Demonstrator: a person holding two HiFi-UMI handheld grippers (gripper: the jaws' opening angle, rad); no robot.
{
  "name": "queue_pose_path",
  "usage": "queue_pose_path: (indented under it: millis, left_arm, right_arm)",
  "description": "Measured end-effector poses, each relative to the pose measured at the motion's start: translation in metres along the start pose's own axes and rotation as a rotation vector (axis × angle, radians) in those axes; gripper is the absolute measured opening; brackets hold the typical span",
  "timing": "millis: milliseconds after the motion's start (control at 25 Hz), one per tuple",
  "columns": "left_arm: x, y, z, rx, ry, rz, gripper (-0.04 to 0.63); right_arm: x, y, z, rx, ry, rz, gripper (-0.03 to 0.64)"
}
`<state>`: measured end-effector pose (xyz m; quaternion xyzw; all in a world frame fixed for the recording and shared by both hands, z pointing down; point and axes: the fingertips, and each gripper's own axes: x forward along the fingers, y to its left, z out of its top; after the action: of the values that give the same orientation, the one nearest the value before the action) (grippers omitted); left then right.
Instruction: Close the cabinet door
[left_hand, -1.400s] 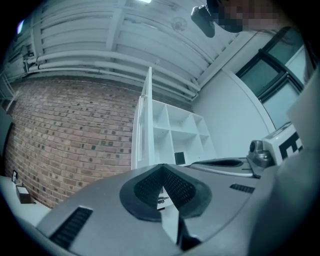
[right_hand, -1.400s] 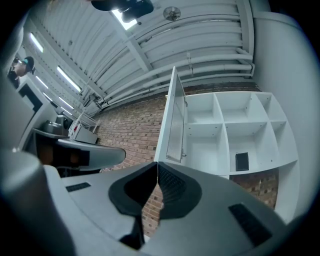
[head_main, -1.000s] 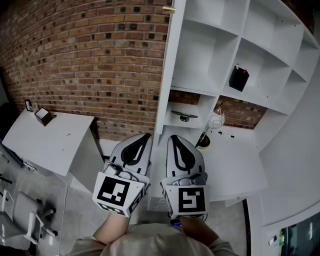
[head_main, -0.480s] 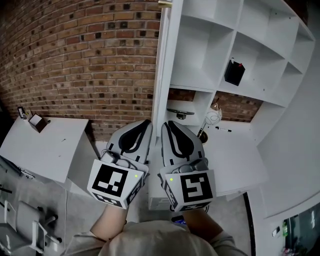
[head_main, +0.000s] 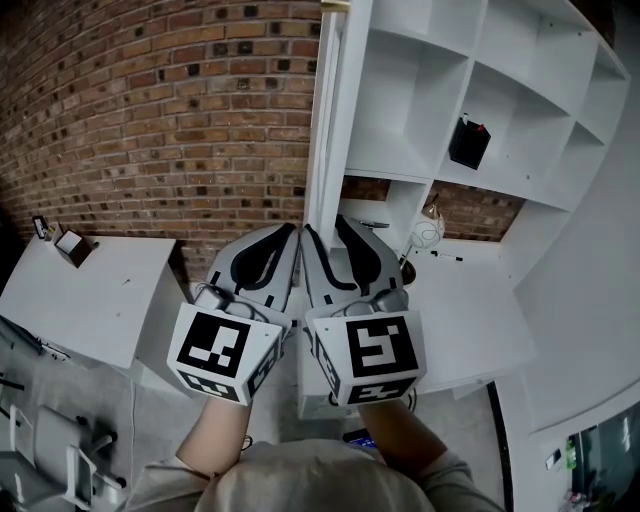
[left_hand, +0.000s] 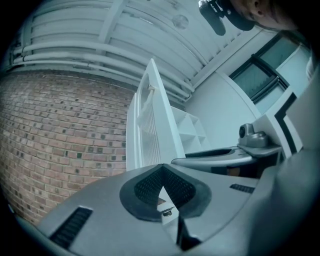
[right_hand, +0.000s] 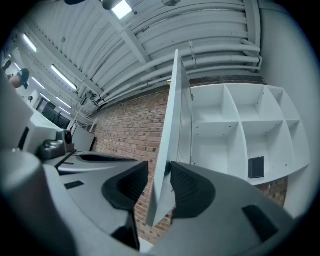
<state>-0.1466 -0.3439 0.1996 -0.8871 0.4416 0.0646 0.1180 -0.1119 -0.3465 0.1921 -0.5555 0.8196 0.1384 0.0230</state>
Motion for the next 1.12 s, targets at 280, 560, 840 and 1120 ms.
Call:
queue_pose_path:
  millis: [280, 560, 840, 1120]
  left_arm:
    - [0.003, 0.007, -0.003, 0.012, -0.002, -0.004, 0.008]
    - [0.011, 0.007, -0.005, 0.014, -0.008, -0.015, 0.008]
    - [0.022, -0.001, -0.008, -0.003, -0.004, -0.052, 0.008]
    - [0.038, -0.029, -0.014, 0.006, 0.007, -0.121, 0.008]
  right_arm:
    - [0.013, -0.006, -0.010, -0.030, 0.046, -0.060, 0.129]
    - [0.016, -0.008, -0.009, -0.033, 0.044, -0.088, 0.129]
    - [0.011, -0.019, -0.008, 0.001, 0.026, -0.093, 0.127]
    - [-0.004, -0.047, -0.015, 0.053, 0.033, -0.112, 0.107]
